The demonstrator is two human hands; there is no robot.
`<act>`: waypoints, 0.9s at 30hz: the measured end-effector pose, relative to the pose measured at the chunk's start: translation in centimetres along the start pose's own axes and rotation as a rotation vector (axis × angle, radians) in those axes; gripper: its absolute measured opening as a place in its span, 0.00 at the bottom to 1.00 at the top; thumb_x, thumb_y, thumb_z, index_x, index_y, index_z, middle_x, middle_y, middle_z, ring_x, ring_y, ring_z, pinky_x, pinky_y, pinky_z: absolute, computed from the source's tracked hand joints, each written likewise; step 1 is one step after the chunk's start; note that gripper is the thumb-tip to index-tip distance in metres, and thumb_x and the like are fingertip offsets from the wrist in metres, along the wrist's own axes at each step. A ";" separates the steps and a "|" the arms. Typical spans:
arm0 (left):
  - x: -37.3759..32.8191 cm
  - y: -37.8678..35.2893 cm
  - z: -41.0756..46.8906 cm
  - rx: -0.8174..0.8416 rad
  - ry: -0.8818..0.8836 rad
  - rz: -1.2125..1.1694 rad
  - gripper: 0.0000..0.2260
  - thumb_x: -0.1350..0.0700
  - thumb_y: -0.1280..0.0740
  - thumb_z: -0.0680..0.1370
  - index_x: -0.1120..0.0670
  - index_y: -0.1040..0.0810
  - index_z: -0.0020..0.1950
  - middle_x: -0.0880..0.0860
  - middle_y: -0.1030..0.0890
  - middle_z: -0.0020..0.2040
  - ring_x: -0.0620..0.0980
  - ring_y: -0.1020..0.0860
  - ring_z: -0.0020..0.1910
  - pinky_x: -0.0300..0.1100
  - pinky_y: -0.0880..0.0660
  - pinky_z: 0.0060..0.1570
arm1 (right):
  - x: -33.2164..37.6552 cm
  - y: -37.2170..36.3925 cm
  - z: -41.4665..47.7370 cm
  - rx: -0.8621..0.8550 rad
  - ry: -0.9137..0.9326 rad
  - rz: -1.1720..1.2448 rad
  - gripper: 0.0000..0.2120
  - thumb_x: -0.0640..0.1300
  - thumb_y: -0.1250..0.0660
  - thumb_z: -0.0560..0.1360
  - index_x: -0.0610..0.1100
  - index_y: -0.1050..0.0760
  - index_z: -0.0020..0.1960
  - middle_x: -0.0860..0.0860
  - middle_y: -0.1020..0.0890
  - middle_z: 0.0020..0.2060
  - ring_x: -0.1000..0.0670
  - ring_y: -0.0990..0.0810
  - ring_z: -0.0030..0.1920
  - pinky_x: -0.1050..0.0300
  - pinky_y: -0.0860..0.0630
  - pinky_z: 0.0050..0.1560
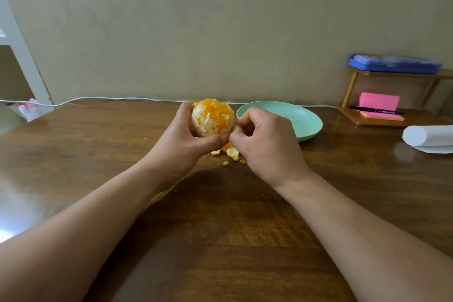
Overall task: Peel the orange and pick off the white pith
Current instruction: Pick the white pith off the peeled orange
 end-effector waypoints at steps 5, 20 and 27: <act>0.0 -0.1 0.0 0.014 0.020 -0.039 0.33 0.52 0.17 0.71 0.50 0.28 0.71 0.55 0.16 0.62 0.54 0.14 0.59 0.54 0.16 0.60 | -0.1 0.0 0.1 0.002 0.001 0.005 0.05 0.46 0.27 0.77 0.48 0.20 0.43 0.55 0.18 0.35 0.52 0.18 0.37 0.47 0.18 0.39; 1.0 -1.8 0.0 0.193 0.227 -0.613 0.27 0.59 0.27 0.76 0.60 0.26 0.75 0.60 0.18 0.67 0.57 0.16 0.62 0.47 0.17 0.57 | -3.2 -2.2 0.0 0.156 -0.373 0.714 0.04 0.41 0.29 0.81 0.45 0.17 0.48 0.47 0.15 0.39 0.51 0.18 0.38 0.55 0.19 0.40; 1.3 -1.5 0.0 0.127 0.300 -0.791 0.24 0.53 0.29 0.76 0.62 0.24 0.69 0.63 0.20 0.63 0.55 0.15 0.50 0.43 0.15 0.49 | -4.4 -3.5 -0.5 0.153 -0.556 0.917 0.04 0.44 0.30 0.83 0.45 0.18 0.50 0.50 0.15 0.38 0.52 0.20 0.37 0.57 0.20 0.37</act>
Point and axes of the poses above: each hand's wrist, its own z-axis towards the middle knuckle, its own y-axis out of the back of the hand, x = y × z, the point moved 9 cm from there along z, towards the middle knuckle
